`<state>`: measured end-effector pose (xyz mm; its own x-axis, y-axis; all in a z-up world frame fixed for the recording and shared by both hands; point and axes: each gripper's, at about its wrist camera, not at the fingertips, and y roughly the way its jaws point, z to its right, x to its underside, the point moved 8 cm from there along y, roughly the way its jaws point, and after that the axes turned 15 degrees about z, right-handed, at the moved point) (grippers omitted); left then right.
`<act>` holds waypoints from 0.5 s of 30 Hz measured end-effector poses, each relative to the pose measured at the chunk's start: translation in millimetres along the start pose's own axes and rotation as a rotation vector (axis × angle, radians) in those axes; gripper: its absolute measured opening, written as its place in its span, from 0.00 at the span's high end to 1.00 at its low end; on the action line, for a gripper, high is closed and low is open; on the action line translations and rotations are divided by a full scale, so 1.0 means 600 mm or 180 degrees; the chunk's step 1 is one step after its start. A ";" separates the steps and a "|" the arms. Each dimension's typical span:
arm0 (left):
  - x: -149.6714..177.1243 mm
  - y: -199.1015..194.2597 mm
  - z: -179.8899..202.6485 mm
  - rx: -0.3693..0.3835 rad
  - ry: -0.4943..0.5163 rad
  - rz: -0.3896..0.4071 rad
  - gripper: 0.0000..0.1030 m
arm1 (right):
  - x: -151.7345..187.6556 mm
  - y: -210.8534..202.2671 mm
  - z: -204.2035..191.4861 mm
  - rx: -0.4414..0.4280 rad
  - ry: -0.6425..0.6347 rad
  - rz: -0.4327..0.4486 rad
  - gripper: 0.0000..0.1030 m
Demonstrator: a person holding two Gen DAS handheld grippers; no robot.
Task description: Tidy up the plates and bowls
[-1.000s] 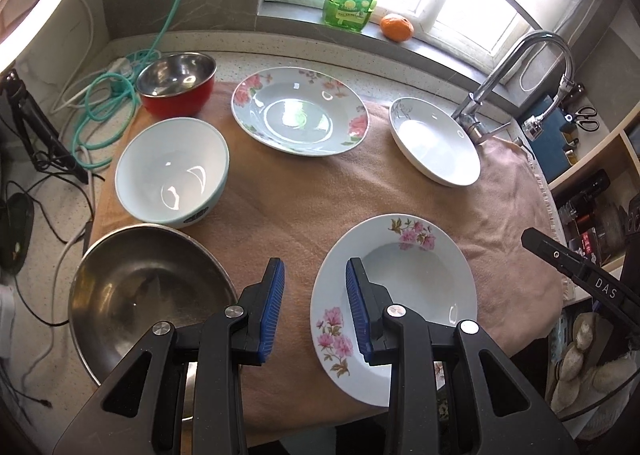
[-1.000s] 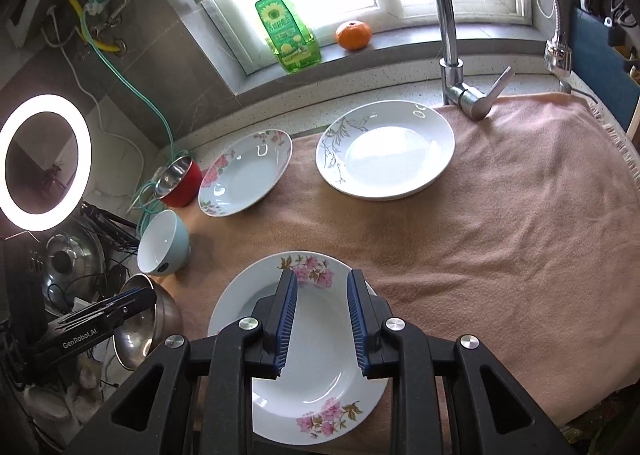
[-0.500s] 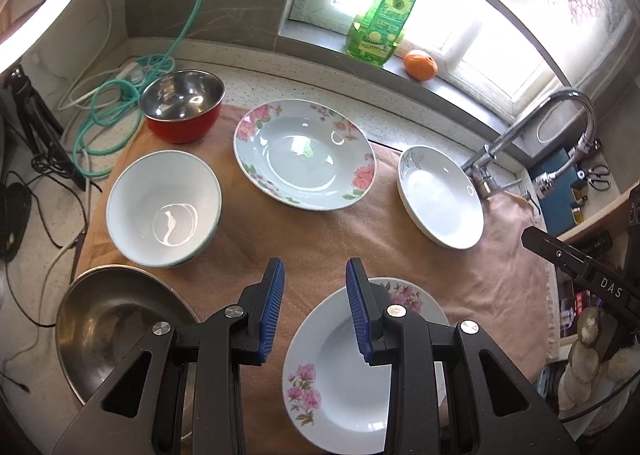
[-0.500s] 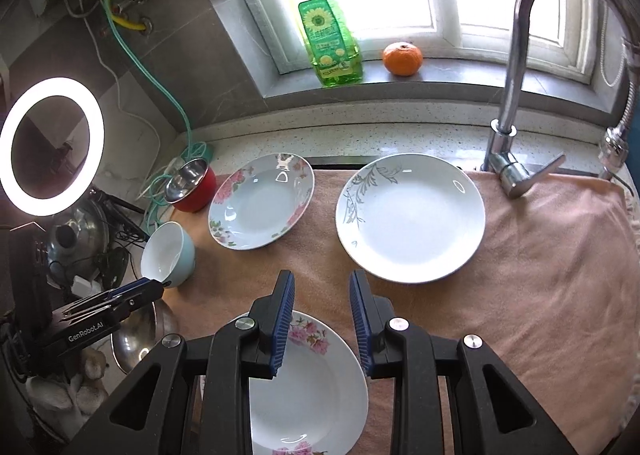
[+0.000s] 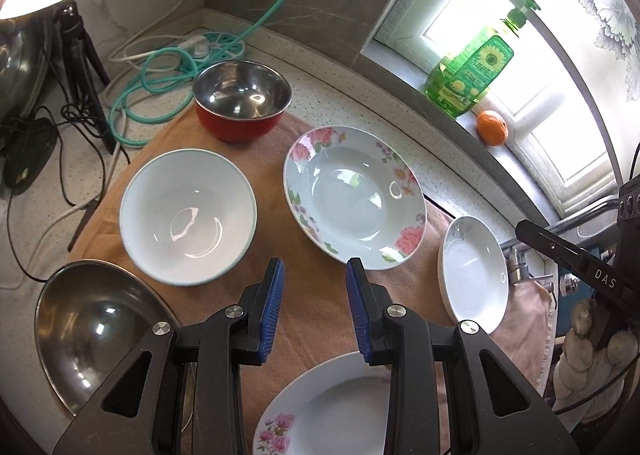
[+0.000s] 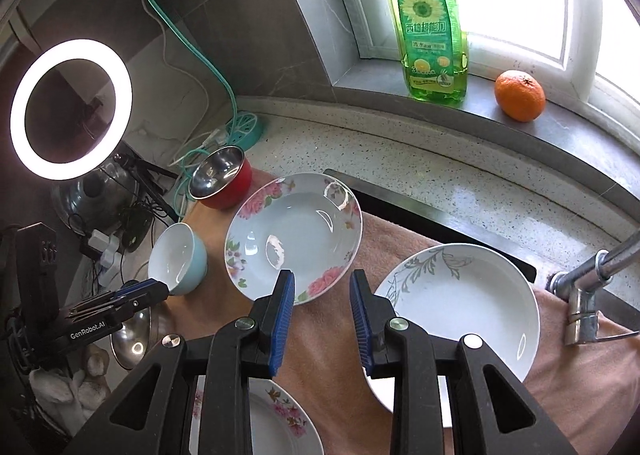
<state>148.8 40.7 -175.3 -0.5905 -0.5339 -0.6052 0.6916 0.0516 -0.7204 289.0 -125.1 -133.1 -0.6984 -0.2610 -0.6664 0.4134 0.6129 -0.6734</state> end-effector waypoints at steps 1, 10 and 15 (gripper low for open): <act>-0.001 0.005 -0.002 -0.0035 -0.0033 -0.0003 0.71 | -0.003 0.011 0.006 -0.0022 0.0023 -0.0033 0.75; -0.011 0.044 0.001 -0.0102 -0.0245 -0.0068 0.71 | -0.014 0.092 0.041 -0.0175 0.0058 -0.0321 0.75; -0.015 0.069 0.005 -0.0147 -0.0321 -0.0145 0.71 | -0.015 0.136 0.051 -0.0229 0.0055 -0.0491 0.75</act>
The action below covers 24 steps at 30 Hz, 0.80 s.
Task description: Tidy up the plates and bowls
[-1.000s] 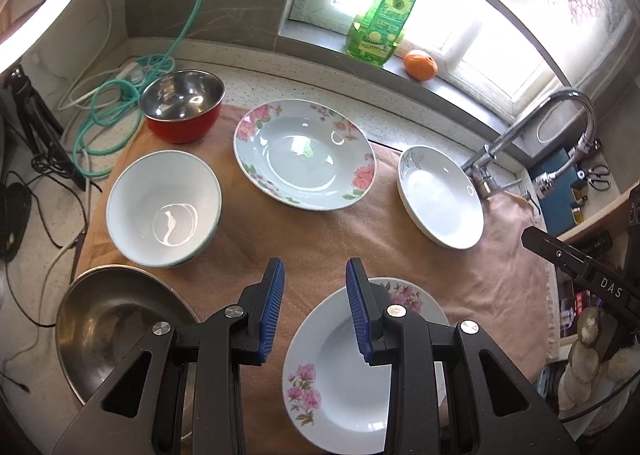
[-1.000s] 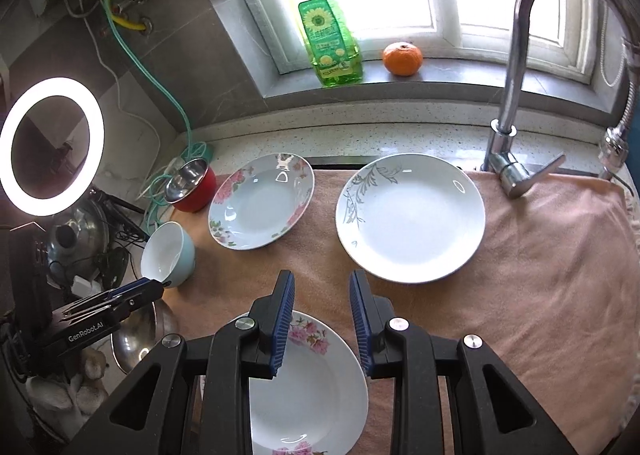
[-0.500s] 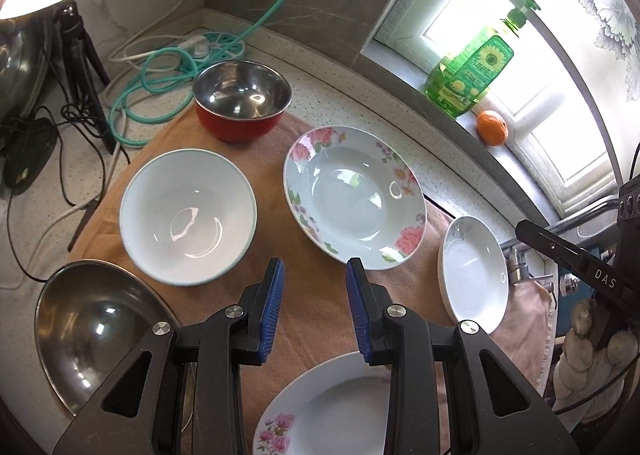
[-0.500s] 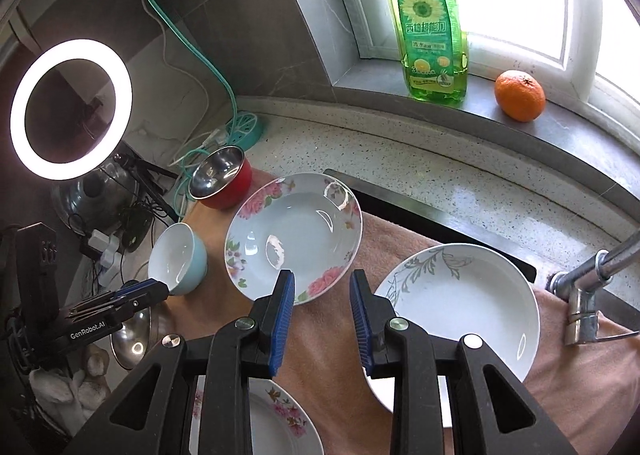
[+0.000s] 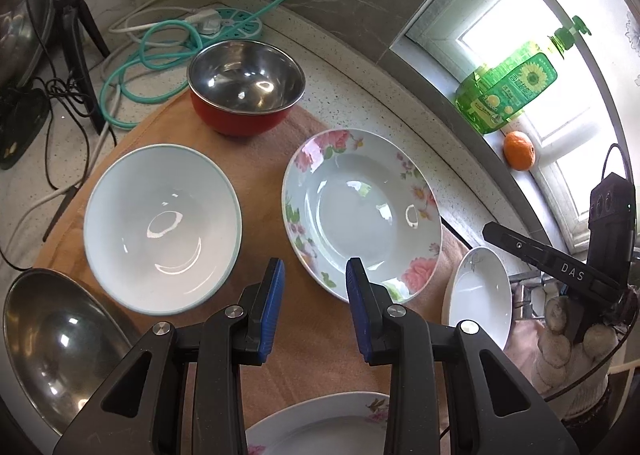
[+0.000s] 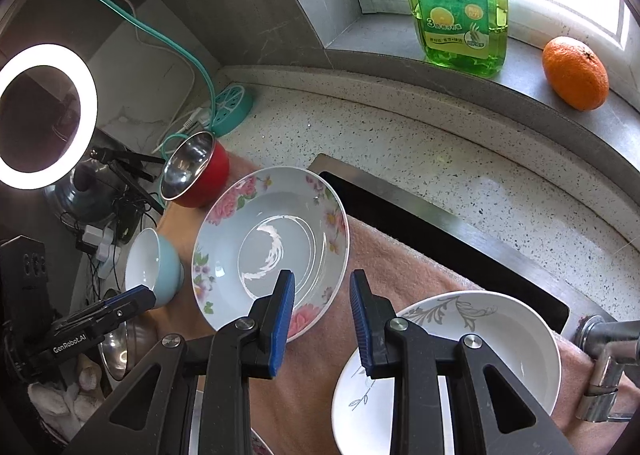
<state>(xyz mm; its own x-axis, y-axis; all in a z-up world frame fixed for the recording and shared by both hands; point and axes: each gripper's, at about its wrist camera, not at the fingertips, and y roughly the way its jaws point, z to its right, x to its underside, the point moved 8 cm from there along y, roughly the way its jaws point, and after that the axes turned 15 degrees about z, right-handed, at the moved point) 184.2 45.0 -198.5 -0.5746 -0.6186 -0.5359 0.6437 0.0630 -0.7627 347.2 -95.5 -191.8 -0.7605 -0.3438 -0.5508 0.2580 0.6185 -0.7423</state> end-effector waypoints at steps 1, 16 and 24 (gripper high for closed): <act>0.000 0.006 0.001 -0.0022 0.0008 -0.0013 0.71 | -0.002 0.008 0.003 -0.0001 0.0019 -0.0028 0.75; 0.009 0.054 0.002 -0.0248 0.0037 -0.0080 0.71 | -0.022 0.076 0.033 -0.0088 0.0144 -0.0245 0.75; 0.008 0.064 -0.004 -0.0359 0.0031 -0.0026 0.71 | -0.030 0.103 0.037 -0.0138 0.0204 -0.0304 0.77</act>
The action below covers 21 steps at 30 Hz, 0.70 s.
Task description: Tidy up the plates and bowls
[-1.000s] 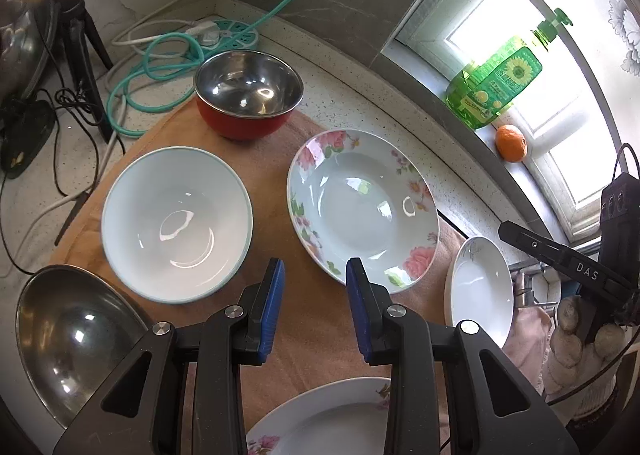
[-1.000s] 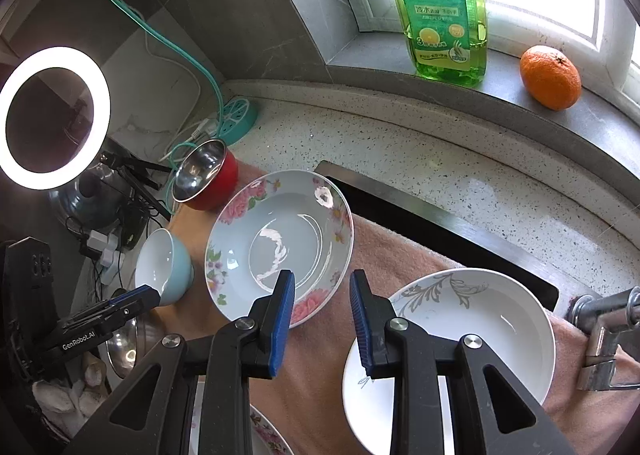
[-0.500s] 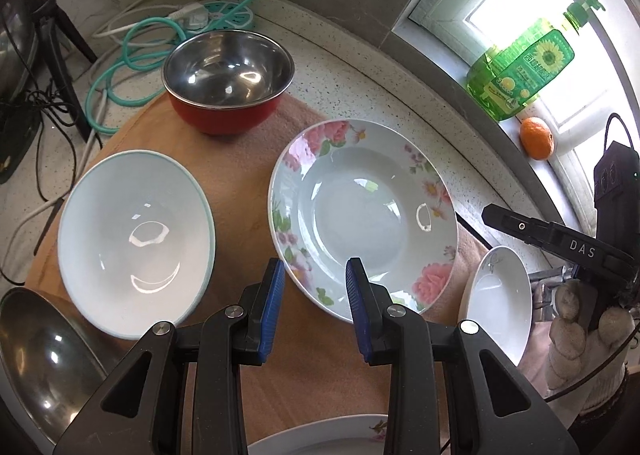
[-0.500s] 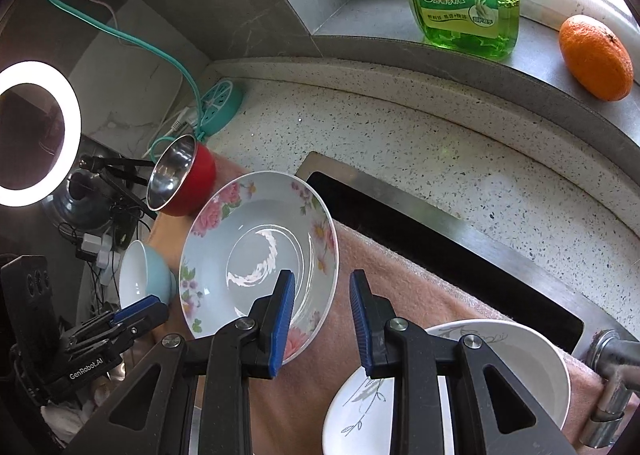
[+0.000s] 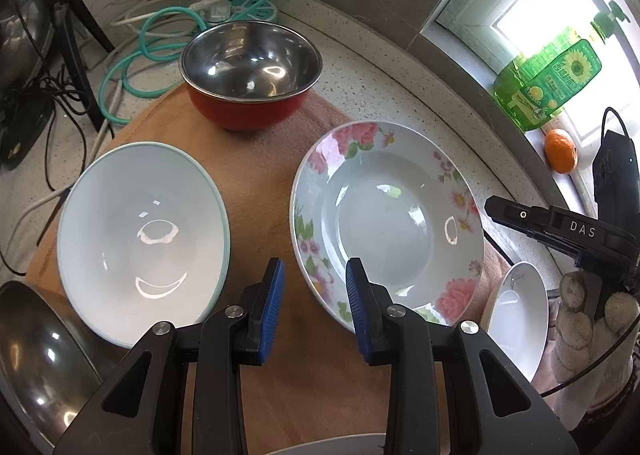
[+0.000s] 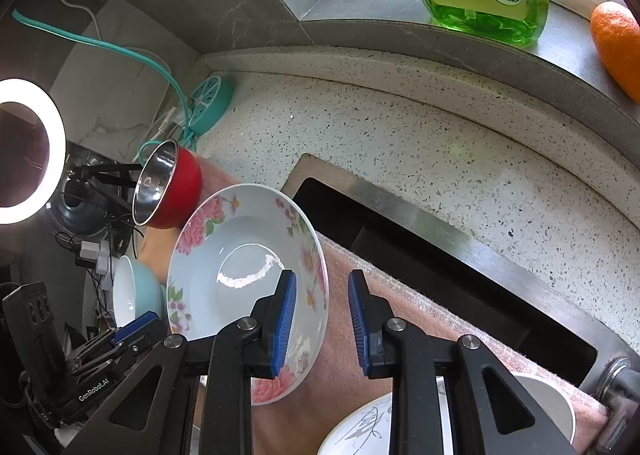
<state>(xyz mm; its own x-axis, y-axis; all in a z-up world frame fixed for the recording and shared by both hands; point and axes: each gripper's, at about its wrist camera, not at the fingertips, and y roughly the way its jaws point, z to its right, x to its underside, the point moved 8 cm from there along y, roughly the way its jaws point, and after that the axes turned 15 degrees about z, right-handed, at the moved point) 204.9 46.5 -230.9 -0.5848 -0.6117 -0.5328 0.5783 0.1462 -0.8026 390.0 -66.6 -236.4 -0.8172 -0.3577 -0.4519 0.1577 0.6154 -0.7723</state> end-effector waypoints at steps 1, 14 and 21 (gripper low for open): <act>0.000 0.003 -0.001 0.0009 -0.0021 -0.0007 0.71 | 0.000 0.003 -0.001 0.0003 -0.0017 -0.0010 0.78; 0.005 0.023 -0.008 0.0061 -0.0104 -0.0111 0.75 | 0.008 0.036 -0.011 0.0030 -0.0114 -0.0120 0.84; -0.001 0.034 -0.002 0.0082 -0.0094 -0.0148 0.78 | 0.005 0.040 -0.010 0.0052 -0.0111 -0.0123 0.88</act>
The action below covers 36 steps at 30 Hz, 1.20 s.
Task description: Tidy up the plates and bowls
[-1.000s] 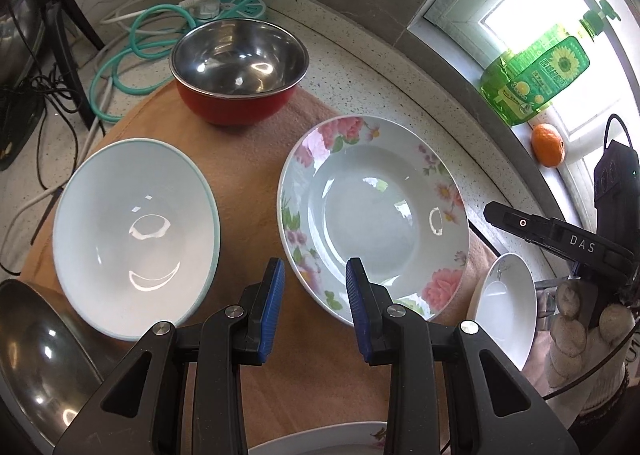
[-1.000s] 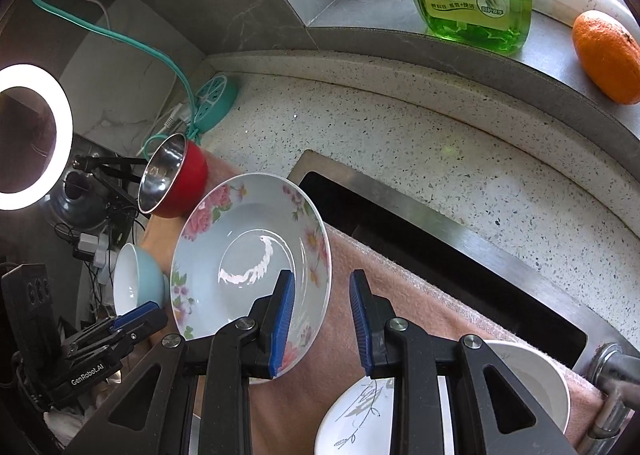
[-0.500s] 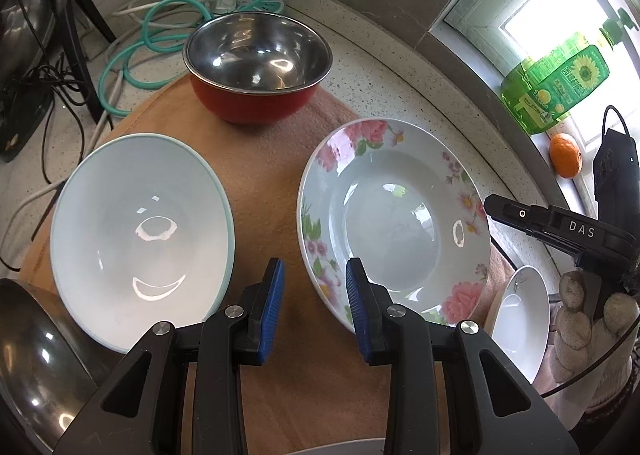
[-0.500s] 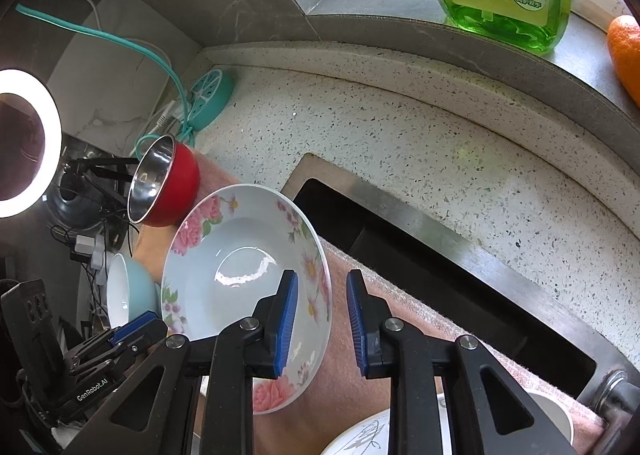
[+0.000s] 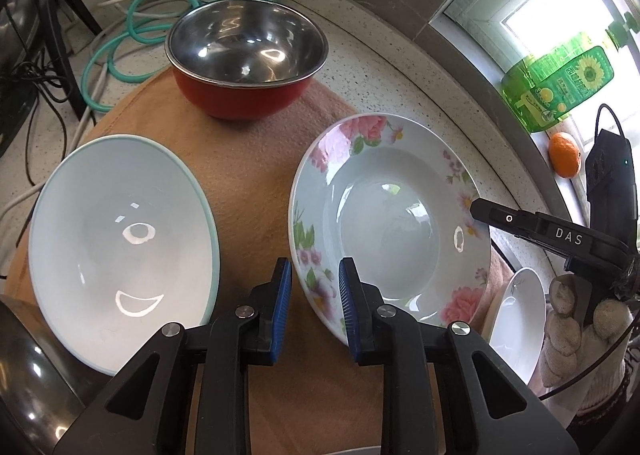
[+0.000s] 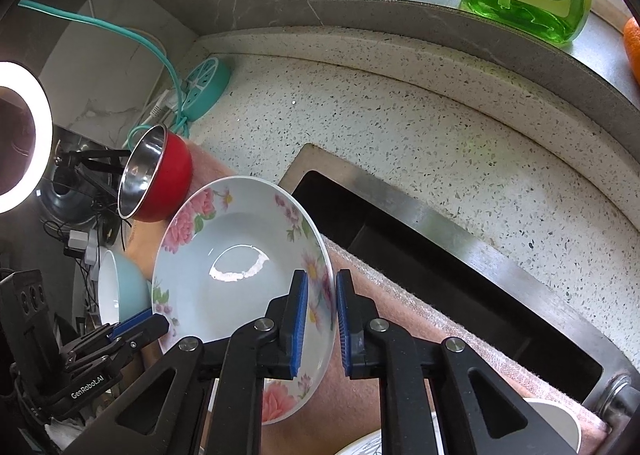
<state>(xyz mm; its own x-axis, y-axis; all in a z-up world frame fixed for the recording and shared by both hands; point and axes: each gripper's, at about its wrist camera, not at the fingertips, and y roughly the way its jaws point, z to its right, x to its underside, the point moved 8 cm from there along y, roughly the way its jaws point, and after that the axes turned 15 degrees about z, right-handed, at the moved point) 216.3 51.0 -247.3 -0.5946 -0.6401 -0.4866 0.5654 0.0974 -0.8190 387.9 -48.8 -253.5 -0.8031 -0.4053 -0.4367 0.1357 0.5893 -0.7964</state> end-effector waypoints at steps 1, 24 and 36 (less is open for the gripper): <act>-0.001 0.002 0.000 0.0000 -0.0008 -0.0005 0.80 | 0.000 0.000 0.000 0.0003 -0.0002 -0.0003 0.88; -0.004 0.009 -0.002 -0.0010 -0.0067 -0.0037 0.83 | 0.001 0.004 -0.002 0.0094 -0.0089 -0.0053 0.91; -0.003 0.009 0.002 0.0008 -0.0052 -0.0044 0.83 | 0.001 -0.006 0.001 0.0111 -0.0053 -0.0026 0.91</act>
<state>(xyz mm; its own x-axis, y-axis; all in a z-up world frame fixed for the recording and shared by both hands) 220.9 52.0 -250.4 -0.5930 -0.6537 -0.4702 0.5586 0.0865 -0.8249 387.6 -51.7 -251.1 -0.7945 -0.4218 -0.4368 0.1496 0.5613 -0.8140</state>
